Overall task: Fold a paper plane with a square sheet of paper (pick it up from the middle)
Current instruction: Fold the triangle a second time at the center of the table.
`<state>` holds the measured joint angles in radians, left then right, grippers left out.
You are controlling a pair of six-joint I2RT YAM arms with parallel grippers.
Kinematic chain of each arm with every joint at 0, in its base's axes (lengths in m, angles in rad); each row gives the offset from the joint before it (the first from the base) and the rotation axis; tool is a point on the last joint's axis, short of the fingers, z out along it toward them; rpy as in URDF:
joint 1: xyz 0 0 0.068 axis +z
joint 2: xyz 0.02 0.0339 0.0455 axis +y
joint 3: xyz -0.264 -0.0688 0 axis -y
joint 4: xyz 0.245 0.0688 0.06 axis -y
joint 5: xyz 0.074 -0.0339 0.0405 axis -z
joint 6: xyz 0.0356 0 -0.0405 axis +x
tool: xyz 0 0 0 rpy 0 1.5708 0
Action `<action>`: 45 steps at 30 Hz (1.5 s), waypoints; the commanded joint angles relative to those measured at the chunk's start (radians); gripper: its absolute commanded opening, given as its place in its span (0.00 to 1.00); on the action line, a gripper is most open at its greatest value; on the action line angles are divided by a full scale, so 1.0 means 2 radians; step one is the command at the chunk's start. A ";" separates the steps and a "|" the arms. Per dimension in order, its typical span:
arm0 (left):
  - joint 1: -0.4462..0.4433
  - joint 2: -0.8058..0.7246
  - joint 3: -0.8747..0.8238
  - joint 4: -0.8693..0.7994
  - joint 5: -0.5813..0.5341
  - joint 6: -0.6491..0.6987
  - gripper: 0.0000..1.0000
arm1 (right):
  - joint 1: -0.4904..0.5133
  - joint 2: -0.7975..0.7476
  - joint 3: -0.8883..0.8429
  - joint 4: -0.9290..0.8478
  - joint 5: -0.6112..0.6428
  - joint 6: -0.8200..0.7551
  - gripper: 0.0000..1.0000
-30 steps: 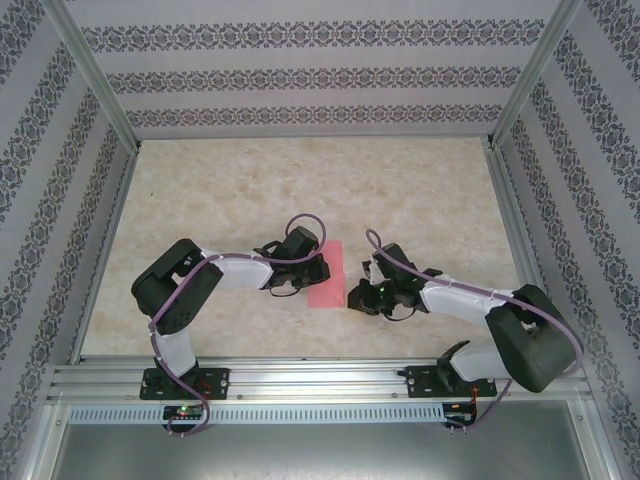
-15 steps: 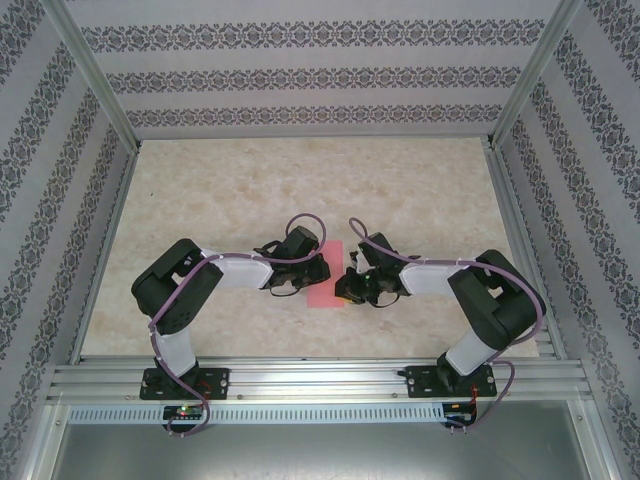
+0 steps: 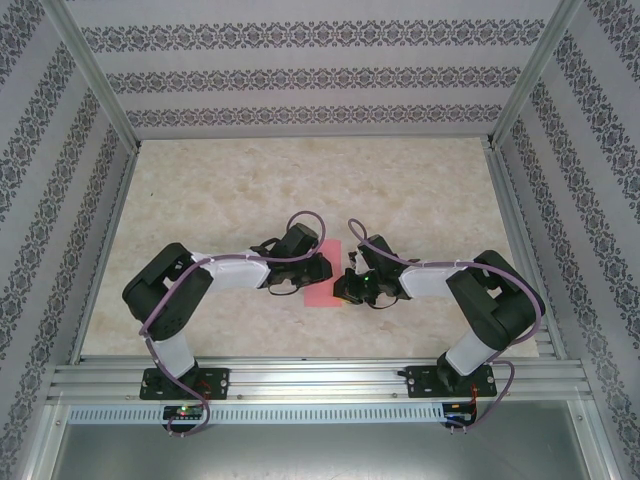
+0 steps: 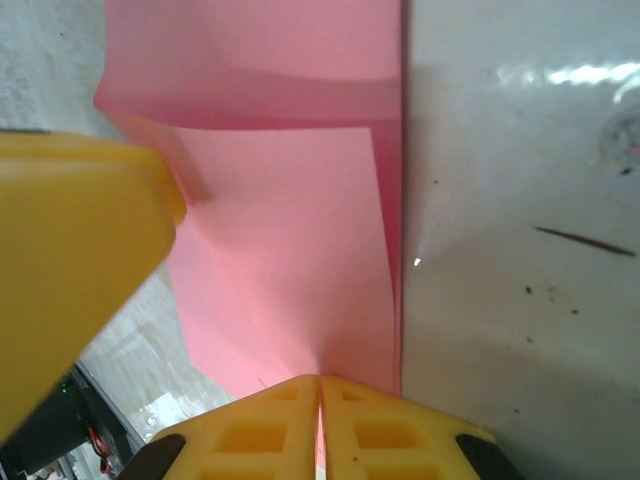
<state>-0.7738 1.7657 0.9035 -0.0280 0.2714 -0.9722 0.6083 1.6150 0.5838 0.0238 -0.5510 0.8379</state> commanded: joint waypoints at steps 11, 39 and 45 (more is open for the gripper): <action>-0.025 0.032 -0.032 0.067 0.013 -0.040 0.15 | 0.008 0.013 -0.014 -0.021 0.042 0.012 0.09; -0.003 0.022 -0.053 0.040 -0.066 0.002 0.15 | 0.010 0.006 -0.024 -0.066 0.073 -0.006 0.02; 0.003 0.015 -0.060 0.043 -0.072 -0.002 0.15 | 0.010 0.005 -0.023 -0.070 0.078 -0.008 0.02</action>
<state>-0.7986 1.8057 0.8165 0.1555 0.2199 -1.0035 0.6220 1.5990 0.5720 0.0238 -0.5041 0.8433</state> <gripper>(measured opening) 0.149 0.051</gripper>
